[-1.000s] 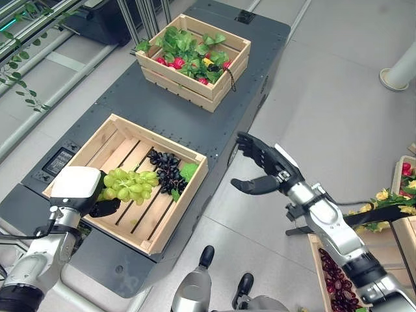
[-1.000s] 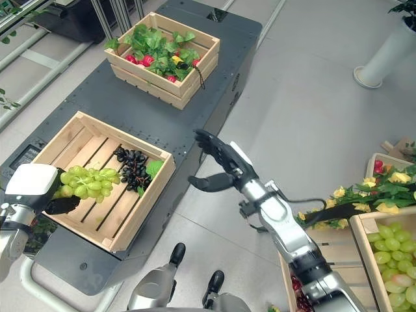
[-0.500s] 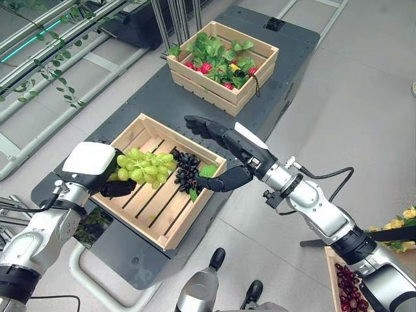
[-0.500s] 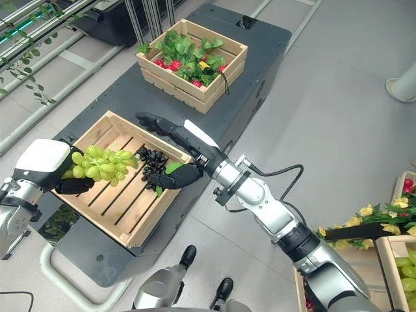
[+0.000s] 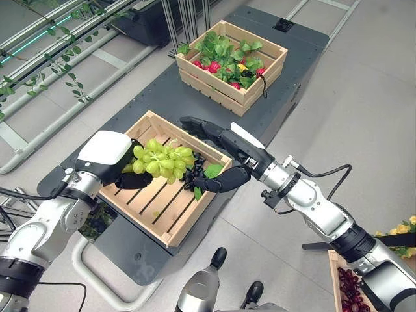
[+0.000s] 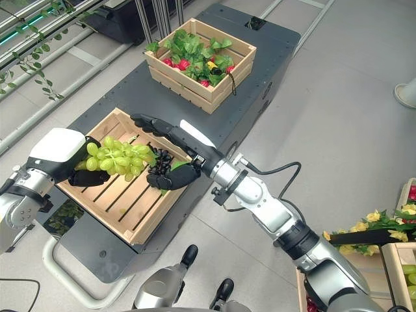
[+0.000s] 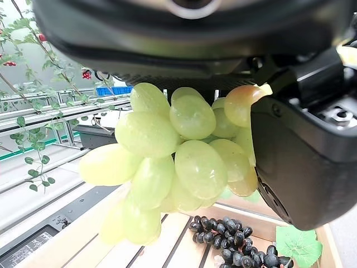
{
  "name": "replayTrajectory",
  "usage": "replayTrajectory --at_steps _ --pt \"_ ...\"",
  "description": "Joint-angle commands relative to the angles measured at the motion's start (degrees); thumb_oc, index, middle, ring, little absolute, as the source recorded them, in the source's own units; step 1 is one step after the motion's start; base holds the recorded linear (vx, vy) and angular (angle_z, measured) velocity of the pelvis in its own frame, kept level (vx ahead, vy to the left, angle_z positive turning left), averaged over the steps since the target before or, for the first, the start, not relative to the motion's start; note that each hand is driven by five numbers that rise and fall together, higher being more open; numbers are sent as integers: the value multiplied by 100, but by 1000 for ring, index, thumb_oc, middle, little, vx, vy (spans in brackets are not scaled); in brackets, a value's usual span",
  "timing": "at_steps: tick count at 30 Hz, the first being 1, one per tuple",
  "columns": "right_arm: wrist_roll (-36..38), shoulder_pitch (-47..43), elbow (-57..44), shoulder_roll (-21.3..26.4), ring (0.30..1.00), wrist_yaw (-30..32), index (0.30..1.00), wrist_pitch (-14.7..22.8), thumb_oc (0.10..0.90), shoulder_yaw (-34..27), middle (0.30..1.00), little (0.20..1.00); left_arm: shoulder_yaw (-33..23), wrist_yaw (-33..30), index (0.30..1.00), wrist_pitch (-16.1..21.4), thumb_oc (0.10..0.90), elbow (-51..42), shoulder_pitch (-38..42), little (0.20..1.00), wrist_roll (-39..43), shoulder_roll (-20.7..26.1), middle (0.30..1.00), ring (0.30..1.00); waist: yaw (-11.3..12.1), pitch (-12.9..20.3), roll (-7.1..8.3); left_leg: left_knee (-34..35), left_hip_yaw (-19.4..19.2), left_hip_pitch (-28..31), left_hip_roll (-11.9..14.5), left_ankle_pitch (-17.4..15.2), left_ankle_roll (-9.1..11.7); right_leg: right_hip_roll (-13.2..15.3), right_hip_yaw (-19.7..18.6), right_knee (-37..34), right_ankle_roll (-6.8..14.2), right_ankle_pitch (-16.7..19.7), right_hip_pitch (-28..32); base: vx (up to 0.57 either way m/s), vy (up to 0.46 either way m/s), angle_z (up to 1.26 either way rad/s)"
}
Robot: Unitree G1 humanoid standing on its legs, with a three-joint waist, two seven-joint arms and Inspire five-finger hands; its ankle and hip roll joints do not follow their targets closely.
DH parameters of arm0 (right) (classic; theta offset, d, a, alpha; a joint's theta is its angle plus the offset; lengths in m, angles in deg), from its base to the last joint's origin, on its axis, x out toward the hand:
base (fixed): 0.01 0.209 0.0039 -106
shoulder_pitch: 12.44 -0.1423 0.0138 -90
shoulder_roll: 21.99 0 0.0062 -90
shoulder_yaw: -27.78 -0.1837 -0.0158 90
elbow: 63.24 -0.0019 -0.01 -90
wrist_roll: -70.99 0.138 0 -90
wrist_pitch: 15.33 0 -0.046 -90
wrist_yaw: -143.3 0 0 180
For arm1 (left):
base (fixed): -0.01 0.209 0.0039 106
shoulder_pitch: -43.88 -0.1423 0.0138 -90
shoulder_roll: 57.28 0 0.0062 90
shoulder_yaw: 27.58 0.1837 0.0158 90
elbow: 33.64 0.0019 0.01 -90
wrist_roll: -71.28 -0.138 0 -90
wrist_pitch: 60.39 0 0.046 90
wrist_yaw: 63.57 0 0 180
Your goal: Pick up the fruits from the basket on one side to the basket on the other side
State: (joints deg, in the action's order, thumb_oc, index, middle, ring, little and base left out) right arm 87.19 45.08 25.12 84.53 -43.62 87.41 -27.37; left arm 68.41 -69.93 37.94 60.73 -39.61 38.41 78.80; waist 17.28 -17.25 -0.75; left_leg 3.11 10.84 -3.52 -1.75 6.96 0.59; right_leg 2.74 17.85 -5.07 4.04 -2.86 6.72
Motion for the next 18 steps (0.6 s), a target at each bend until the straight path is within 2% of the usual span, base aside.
replayTrajectory --at_steps 1,9,18 --pt "128 -250 124 -487 900 582 900 608 800 503 900 900 -37 -311 300 -102 400 -10 453 300 388 261 300 300 -53 1443 -9 189 205 8 -287 -218 44 266 65 42 102 270 -277 0 0 0" --pt "-63 -347 327 -880 900 919 900 592 800 594 900 900 125 -194 300 -148 400 -61 579 300 435 100 300 300 -14 1471 -36 189 219 13 -300 -229 28 271 54 31 92 273 -283 0 0 0" --pt "256 -503 478 -1151 900 630 900 501 800 803 900 900 253 -264 300 -86 400 13 656 300 414 -39 300 300 35 1502 -24 189 235 30 -313 -239 12 289 87 28 85 268 -269 0 0 0"
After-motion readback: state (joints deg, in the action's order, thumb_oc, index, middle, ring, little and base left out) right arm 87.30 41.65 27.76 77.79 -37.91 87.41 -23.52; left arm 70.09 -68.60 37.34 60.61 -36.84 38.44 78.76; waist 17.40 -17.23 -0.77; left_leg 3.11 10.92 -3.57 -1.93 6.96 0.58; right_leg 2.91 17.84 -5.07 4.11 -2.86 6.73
